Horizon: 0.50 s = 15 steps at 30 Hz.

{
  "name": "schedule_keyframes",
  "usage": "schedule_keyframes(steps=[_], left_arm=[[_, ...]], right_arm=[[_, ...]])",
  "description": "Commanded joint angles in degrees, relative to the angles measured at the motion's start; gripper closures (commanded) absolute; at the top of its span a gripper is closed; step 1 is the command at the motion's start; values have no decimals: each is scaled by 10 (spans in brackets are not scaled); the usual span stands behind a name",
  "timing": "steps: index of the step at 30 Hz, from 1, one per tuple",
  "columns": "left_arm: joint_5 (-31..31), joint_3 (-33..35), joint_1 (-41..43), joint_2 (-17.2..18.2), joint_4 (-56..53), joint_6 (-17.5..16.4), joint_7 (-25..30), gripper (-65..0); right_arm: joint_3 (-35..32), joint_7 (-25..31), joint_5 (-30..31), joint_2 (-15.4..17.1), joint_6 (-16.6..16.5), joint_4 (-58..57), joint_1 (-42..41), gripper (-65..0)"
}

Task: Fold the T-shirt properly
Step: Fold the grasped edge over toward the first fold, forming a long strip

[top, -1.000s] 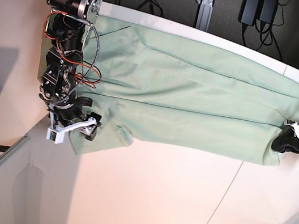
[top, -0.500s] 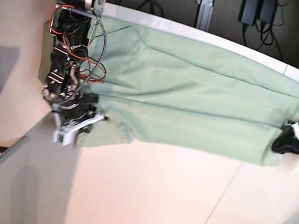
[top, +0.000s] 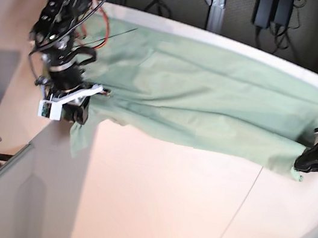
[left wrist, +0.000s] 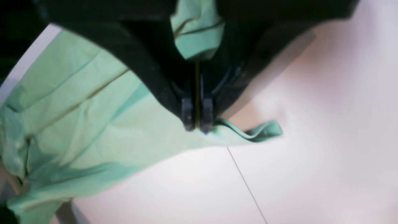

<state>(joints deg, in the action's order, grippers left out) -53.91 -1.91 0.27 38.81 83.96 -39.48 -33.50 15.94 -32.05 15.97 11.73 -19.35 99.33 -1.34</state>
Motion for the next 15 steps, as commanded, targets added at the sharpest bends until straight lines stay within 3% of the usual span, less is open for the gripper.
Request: schedule_keyframes(steps=[1, 8, 15], left_arm=[[-19, -15, 0, 14, 8, -5, 1, 0], [-59, -54, 28, 14, 7, -5, -41, 0], [-65, -54, 56, 14, 7, -5, -45, 0]], right_arm=[[11, 14, 12, 7, -1, 28, 10, 0], [56, 7, 43, 6, -1, 128, 115, 0], [68, 1, 55, 6, -1, 139, 172, 0]])
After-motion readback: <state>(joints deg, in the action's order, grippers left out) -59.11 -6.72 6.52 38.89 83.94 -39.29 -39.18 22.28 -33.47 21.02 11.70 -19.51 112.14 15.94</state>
